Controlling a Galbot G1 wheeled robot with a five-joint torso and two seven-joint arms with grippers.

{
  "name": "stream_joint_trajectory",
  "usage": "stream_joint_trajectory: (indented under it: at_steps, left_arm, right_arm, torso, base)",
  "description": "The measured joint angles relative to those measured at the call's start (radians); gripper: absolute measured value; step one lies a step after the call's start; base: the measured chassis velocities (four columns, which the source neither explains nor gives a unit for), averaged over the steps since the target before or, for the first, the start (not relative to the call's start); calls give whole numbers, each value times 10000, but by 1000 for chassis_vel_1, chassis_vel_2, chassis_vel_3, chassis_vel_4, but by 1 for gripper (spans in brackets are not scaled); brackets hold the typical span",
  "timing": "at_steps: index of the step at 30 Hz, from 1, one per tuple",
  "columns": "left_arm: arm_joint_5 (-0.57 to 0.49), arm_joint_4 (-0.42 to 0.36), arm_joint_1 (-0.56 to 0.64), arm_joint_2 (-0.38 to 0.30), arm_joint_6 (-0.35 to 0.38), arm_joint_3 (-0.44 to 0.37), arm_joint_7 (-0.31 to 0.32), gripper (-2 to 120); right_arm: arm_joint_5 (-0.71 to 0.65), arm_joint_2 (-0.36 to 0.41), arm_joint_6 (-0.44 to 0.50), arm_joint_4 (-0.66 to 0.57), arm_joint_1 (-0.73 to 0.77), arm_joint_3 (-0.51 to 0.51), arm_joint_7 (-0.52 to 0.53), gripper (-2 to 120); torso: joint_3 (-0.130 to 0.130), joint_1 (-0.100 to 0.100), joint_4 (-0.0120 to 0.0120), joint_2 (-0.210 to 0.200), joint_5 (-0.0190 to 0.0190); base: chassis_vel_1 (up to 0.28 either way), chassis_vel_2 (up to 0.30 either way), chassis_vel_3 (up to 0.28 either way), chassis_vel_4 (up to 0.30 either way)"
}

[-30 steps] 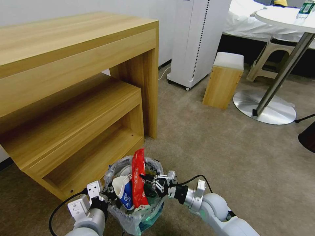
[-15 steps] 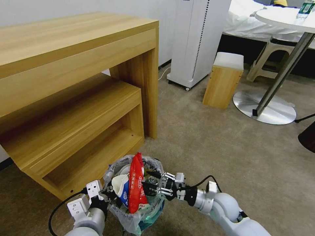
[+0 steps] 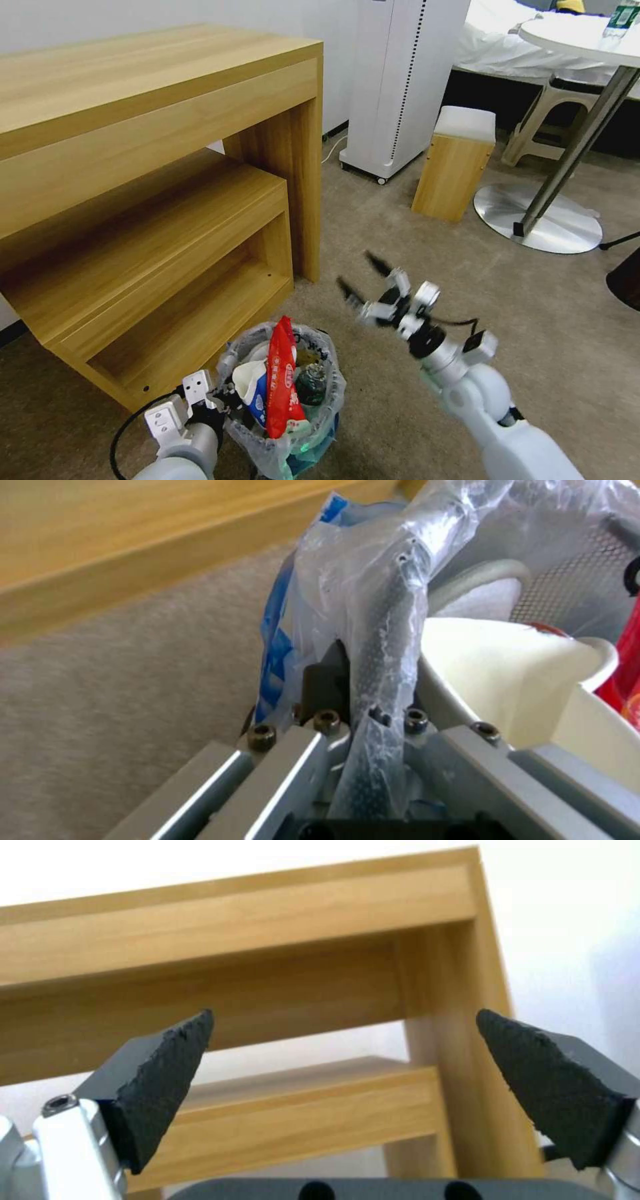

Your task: Pick up the trash bin and place the garbage on the floor into it.

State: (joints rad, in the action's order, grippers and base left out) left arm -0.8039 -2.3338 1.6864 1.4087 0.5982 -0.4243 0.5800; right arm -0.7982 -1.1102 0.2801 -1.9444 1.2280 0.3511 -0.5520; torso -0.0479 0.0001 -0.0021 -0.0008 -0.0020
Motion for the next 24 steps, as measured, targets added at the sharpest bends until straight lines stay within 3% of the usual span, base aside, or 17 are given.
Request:
stream_joint_trajectory:
  at_steps: [5, 17, 24]
  left_arm:
    - [-354, 315, -390, 177, 44, -19, -37, 0]
    - [-310, 2119, -1450, 734, 42, 160, -280, 0]
    - [-97, 2226, -1520, 720, -49, 157, -438, 0]
  right_arm:
    - [59, 37, 97, -130, 336, 321, -267, 100]
    - [465, -157, 233, -64, 738, 322, -565, 100]
    - [562, -196, 268, 10, 790, 304, -649, 100]
  torso:
    - [0, 0, 0, 0, 1]
    - [0, 1, 0, 0, 1]
    - [1, 1, 0, 0, -1]
  base:
    - [0, 0, 0, 0]
    - [0, 0, 0, 0]
    - [0, 0, 0, 0]
